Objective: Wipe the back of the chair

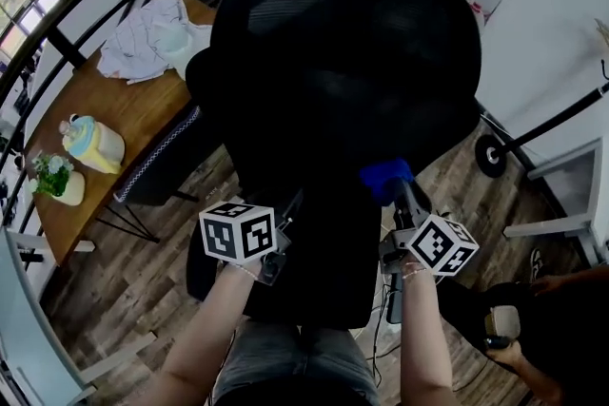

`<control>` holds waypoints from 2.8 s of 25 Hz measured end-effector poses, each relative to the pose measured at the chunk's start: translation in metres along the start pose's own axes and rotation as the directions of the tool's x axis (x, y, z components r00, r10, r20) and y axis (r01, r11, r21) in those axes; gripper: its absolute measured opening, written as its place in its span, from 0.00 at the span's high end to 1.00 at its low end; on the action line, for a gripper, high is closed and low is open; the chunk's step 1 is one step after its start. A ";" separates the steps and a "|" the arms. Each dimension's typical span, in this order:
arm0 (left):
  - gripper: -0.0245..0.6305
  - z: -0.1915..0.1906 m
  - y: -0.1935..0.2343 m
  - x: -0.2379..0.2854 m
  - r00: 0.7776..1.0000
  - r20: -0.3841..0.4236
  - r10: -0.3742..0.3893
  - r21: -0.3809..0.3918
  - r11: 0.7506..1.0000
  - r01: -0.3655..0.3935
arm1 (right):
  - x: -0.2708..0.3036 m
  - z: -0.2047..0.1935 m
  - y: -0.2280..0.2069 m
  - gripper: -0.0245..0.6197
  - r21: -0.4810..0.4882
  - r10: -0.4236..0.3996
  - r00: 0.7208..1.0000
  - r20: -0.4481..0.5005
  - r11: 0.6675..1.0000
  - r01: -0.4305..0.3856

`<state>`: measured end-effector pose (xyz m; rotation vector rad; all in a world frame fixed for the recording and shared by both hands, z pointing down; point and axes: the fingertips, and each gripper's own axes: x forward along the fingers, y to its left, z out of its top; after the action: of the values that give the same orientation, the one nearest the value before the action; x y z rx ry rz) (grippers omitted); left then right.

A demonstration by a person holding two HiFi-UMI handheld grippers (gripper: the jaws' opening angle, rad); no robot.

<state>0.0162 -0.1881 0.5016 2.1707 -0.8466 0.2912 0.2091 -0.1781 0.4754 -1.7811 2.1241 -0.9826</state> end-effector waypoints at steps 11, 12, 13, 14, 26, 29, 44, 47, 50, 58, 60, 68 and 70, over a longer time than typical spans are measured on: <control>0.90 -0.009 0.066 -0.076 0.989 0.058 0.135 -0.063 0.989 -0.132 | 0.070 -0.097 0.144 0.89 -0.024 0.315 0.922 -0.224 0.944 -0.329; 0.90 -0.009 0.073 -0.082 0.987 0.061 0.149 -0.069 0.987 -0.144 | 0.077 -0.106 0.155 0.89 -0.019 0.331 0.911 -0.245 0.938 -0.345; 0.90 -0.010 0.079 -0.088 0.984 0.068 0.162 -0.081 0.984 -0.157 | 0.085 -0.115 0.163 0.89 -0.011 0.342 0.902 -0.264 0.934 -0.358; 0.90 -0.011 0.085 -0.094 0.982 0.074 0.175 -0.094 0.981 -0.168 | 0.092 -0.124 0.171 0.89 -0.001 0.350 0.893 -0.282 0.931 -0.365; 0.90 -0.034 0.121 -0.128 0.966 0.092 0.241 -0.194 0.956 -0.220 | 0.172 -0.191 0.185 0.89 -0.003 0.277 0.875 -0.397 0.953 -0.303; 0.90 -0.032 0.122 -0.123 0.970 0.086 0.229 -0.191 0.959 -0.209 | 0.178 -0.197 0.168 0.89 0.001 0.221 0.891 -0.397 0.971 -0.240; 0.90 -0.018 0.098 -0.061 0.992 0.033 0.123 -0.130 0.985 -0.118 | 0.154 -0.165 0.085 0.89 -0.050 0.062 0.936 -0.347 0.995 -0.085; 0.90 -0.019 0.090 -0.045 0.994 0.009 0.109 -0.107 0.989 -0.107 | 0.144 -0.157 0.068 0.89 -0.042 0.037 0.944 -0.327 0.998 -0.053; 0.90 -0.020 0.084 -0.030 0.995 -0.014 0.098 -0.088 0.991 -0.099 | 0.136 -0.147 0.054 0.89 -0.023 0.015 0.954 -0.299 0.999 -0.023; 0.90 -0.024 0.054 0.008 0.997 -0.069 0.039 -0.051 0.998 -0.043 | 0.107 -0.127 0.001 0.89 0.040 -0.062 0.968 -0.245 0.996 0.074; 0.90 -0.026 0.045 0.019 0.997 -0.081 0.020 -0.047 0.999 -0.024 | 0.099 -0.122 -0.016 0.89 0.047 -0.084 0.968 -0.236 0.994 0.098; 0.90 -0.036 0.016 0.054 0.989 -0.136 -0.054 -0.033 0.998 0.050 | 0.069 -0.097 -0.063 0.89 0.062 -0.162 0.969 -0.187 0.982 0.176; 0.90 -0.038 0.010 0.061 0.987 -0.149 -0.065 -0.028 0.998 0.062 | 0.062 -0.091 -0.074 0.89 0.063 -0.183 0.967 -0.175 0.979 0.196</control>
<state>0.0580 -0.1944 0.5604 2.1204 -0.6919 0.4053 0.2032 -0.2072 0.6042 -1.9529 2.0023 -1.2901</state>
